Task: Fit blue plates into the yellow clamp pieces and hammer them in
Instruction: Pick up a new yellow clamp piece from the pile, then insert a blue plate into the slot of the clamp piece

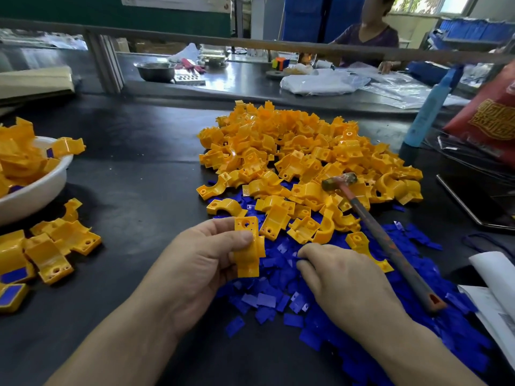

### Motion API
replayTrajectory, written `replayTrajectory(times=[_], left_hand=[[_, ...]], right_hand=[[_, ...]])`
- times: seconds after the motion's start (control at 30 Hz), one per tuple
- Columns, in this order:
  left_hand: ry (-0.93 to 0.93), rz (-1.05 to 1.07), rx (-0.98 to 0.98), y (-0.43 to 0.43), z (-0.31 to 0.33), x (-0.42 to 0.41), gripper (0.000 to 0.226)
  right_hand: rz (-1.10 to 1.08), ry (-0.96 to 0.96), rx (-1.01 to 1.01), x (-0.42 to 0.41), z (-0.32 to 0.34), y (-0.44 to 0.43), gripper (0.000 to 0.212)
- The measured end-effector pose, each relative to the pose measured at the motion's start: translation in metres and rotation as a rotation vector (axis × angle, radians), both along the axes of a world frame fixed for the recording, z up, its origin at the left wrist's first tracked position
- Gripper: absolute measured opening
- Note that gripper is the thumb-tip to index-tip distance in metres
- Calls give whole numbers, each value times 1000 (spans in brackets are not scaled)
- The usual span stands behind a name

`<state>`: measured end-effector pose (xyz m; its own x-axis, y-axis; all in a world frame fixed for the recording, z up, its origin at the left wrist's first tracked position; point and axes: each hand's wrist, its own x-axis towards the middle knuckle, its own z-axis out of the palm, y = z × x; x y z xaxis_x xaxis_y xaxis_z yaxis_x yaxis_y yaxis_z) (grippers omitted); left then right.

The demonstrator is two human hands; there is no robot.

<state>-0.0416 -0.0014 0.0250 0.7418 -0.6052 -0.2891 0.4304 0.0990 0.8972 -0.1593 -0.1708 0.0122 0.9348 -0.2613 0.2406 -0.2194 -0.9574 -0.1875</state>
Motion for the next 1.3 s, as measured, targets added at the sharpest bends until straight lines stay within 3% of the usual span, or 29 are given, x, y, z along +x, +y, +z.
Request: replayTrajectory(times=[0.17, 0.3, 0.43, 0.53, 0.7, 0.83, 1.03, 1.17, 1.3], left_hand=[[-84, -78, 60, -3, 0, -8, 57], [-119, -96, 78, -5, -3, -13, 52], [-177, -117, 94, -6, -3, -17, 58], [-210, -133, 95, -7, -4, -19, 60], [-226, -149, 108, -10, -5, -21, 64], [-260, -136, 123, -11, -8, -23, 55], [-298, -97, 128, -11, -10, -23, 44], [-314, -108, 87, -10, -9, -25, 36], [-328, -131, 79, -12, -10, -27, 36]], right_hand=[[19, -178, 494, -2, 10, 5, 9], [7, -207, 973, -4, 18, 12, 16], [0, -293, 1203, -4, 22, 14, 18], [11, -329, 1123, -6, 22, 16, 17], [79, -431, 380, -5, 20, 23, 14], [187, -380, 244, -5, 18, 23, 14], [141, -387, 441, -5, 18, 25, 10], [37, -316, 781, -3, 18, 23, 19], [90, -192, 1105, -3, 22, 20, 20]])
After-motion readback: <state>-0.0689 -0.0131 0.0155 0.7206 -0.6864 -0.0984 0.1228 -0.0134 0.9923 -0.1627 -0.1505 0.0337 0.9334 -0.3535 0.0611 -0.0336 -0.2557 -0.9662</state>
